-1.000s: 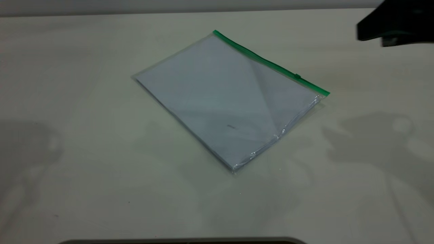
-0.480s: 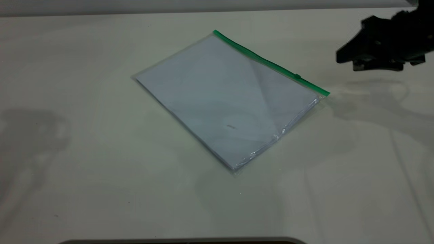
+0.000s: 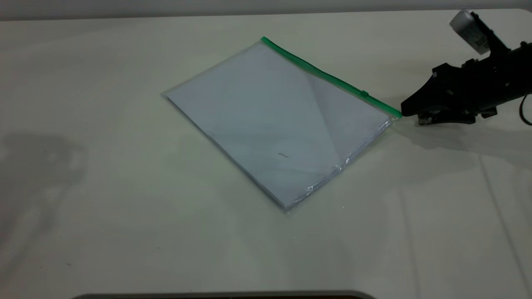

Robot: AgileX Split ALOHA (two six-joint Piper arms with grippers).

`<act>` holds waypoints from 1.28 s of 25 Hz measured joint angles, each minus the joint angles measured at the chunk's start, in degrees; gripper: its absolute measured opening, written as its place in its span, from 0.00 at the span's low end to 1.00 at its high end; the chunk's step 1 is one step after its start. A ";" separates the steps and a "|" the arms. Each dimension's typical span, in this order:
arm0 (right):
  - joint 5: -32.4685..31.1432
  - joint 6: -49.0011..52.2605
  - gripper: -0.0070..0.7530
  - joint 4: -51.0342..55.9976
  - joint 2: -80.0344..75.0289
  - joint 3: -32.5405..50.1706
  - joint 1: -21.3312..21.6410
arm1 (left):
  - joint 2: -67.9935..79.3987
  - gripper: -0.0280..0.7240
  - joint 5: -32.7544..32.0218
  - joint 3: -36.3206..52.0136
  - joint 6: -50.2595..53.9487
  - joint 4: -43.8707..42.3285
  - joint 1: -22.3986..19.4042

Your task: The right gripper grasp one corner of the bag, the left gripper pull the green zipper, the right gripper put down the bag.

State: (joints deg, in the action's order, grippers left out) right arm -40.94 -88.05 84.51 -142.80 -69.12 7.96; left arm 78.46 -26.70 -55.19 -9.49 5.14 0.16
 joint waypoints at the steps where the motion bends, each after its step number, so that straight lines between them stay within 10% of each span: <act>1: -0.28 0.00 0.64 0.12 -0.51 -0.34 -0.38 | 0.00 0.70 0.00 0.00 0.01 0.06 0.00; 14: -2.38 -2.80 0.49 8.35 -1.71 -0.69 -10.24 | 0.00 0.70 0.00 0.00 -0.02 0.12 0.00; 21: -9.33 -2.53 0.06 3.98 -1.71 -0.69 -8.96 | 0.00 0.70 0.00 0.00 -0.09 0.12 0.00; 32: -7.71 6.18 0.05 -7.61 6.23 -8.61 -0.73 | 2.04 0.70 0.32 -0.04 -0.09 1.44 0.00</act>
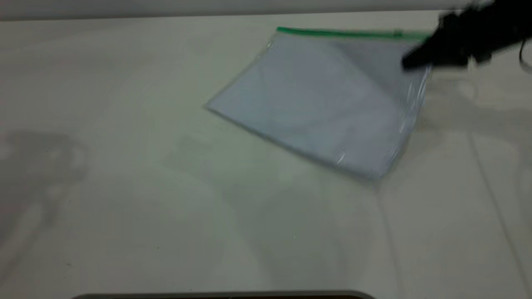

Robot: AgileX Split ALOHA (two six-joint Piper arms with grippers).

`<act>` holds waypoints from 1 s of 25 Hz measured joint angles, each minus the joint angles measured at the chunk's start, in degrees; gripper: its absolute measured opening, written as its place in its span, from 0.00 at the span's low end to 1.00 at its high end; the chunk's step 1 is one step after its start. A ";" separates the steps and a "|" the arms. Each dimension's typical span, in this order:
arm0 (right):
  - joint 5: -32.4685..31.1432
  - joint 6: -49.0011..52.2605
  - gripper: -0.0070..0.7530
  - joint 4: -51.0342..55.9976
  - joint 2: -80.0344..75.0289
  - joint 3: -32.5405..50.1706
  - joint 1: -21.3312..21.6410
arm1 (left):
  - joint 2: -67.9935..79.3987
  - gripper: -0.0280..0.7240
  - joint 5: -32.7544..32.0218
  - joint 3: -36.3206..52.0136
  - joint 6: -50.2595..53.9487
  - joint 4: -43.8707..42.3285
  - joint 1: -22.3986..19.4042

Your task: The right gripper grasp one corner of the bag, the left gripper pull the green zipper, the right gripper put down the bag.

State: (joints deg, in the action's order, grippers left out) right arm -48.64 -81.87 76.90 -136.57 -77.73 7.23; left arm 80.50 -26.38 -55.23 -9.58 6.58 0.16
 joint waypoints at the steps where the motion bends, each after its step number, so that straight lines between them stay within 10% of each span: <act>1: 0.30 0.27 0.05 1.97 0.04 -2.00 -0.53 | 0.42 0.70 0.17 0.00 -0.05 0.71 0.00; 9: -10.00 4.77 0.05 -7.13 -0.36 -5.79 -15.54 | 2.81 0.70 4.19 -0.25 -5.20 4.08 4.02; 17: -8.92 8.69 0.05 -14.49 0.16 -8.74 -10.56 | 9.12 0.70 7.40 -0.72 -6.62 4.39 8.91; 25: -6.64 7.76 0.05 -8.39 0.27 -9.37 -17.46 | 23.22 0.70 6.33 -13.01 -11.08 4.99 13.79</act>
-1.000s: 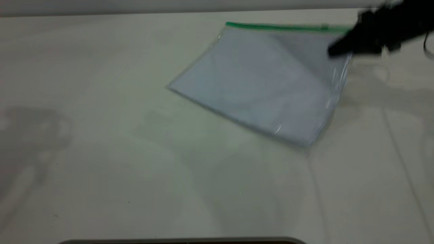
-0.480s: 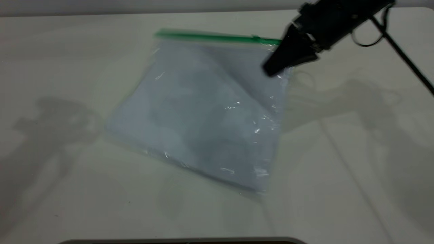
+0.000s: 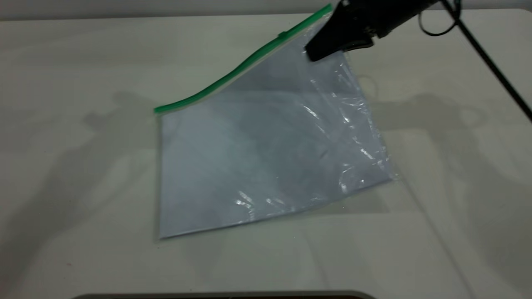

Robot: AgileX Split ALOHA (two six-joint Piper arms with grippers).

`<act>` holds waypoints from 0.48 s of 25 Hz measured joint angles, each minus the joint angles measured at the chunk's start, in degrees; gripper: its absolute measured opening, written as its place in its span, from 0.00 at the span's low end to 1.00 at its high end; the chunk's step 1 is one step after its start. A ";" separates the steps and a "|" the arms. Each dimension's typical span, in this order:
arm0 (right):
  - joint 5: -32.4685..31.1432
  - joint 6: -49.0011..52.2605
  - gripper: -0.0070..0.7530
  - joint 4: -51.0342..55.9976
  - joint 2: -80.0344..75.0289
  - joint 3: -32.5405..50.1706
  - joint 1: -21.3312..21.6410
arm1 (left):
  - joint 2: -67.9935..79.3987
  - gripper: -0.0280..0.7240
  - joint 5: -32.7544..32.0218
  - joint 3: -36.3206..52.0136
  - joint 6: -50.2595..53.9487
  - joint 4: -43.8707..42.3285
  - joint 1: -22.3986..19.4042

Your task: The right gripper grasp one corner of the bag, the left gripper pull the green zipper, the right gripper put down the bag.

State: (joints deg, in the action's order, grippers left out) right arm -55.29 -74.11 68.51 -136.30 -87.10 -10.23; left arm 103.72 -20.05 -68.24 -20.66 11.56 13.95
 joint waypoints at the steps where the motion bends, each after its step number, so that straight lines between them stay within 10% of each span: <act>1: 0.08 -0.07 0.05 0.12 0.00 0.00 -0.32 | 2.08 0.70 -1.08 -1.94 -1.87 0.64 0.27; 12: -1.25 -1.63 0.05 0.14 0.00 0.00 -0.62 | 21.98 0.68 -23.21 -24.09 -43.44 30.62 1.12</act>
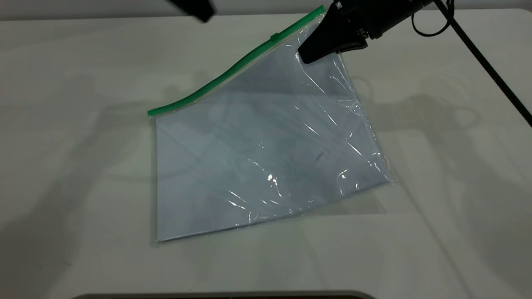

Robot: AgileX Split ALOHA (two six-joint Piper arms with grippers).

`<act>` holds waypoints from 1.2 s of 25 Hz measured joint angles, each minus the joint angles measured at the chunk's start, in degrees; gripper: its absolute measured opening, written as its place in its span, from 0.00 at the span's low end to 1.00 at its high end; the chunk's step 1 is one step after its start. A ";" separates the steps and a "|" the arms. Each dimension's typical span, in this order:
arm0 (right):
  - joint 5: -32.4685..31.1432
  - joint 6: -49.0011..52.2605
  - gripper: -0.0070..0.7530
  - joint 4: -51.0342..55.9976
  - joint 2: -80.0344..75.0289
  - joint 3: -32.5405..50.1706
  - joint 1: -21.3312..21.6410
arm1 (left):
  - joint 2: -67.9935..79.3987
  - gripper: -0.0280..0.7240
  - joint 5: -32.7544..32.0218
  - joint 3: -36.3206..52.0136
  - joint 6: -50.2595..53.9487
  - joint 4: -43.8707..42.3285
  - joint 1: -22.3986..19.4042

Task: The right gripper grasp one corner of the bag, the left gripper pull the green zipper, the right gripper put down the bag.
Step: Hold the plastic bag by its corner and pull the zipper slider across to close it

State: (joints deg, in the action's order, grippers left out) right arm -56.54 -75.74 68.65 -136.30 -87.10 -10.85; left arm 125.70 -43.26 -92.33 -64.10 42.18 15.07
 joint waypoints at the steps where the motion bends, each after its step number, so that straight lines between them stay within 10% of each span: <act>1: -0.47 -0.35 0.05 0.00 0.00 0.00 0.00 | 1.16 0.68 -1.12 -1.21 -3.24 3.81 0.00; 19: -3.59 -2.76 0.05 0.42 0.00 0.00 0.00 | 13.72 0.67 -6.77 -7.45 -19.36 22.54 1.97; 30: -3.54 -2.87 0.05 0.42 0.00 -0.04 0.00 | 13.72 0.42 -6.93 -7.45 -18.75 22.74 2.31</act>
State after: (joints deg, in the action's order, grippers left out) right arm -60.08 -78.61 69.06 -136.30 -87.14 -10.85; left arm 139.41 -50.19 -99.78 -82.86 64.92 17.38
